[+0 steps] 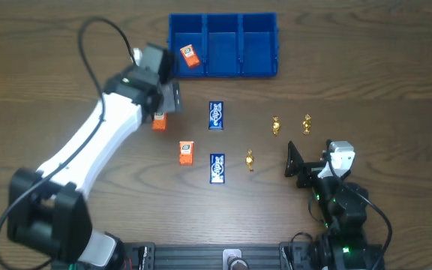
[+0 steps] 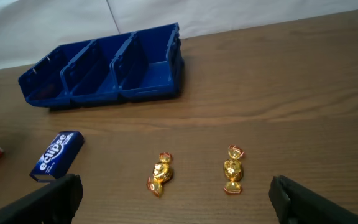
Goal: Sort Candies Into Trays
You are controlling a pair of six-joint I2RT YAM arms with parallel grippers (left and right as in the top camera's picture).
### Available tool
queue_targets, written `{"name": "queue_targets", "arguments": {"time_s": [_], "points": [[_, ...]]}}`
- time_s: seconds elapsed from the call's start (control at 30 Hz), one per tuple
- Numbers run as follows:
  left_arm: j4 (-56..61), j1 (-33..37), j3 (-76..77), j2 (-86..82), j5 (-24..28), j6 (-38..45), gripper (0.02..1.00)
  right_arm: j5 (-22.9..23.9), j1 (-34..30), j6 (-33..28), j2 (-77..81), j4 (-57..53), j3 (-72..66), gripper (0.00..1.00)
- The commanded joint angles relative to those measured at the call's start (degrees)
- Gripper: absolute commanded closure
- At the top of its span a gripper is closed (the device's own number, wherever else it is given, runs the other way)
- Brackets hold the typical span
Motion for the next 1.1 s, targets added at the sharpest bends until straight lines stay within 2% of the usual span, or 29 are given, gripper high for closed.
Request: {"name": "queue_targets", "arguments": {"time_s": [0.03, 0.27, 0.5, 1.1], "points": [[1.2, 0.2, -1.7, 3.2, 0.0, -0.8, 0.167, -0.3, 0.4, 0.5, -0.2, -0.5, 0.0, 0.003], [3.0, 1.0, -1.7, 7.6, 0.9, -0.3, 0.178, -0.3, 0.4, 0.5, -0.2, -0.5, 0.0, 0.003], [3.6, 3.4, -1.7, 9.6, 4.6, 2.4, 0.189, -0.3, 0.4, 0.5, -0.2, -0.5, 0.0, 0.003], [5.2, 3.5, -1.7, 14.2, 7.9, 6.2, 0.224, -0.3, 0.4, 0.5, -0.2, -0.4, 0.0, 0.003]]}}
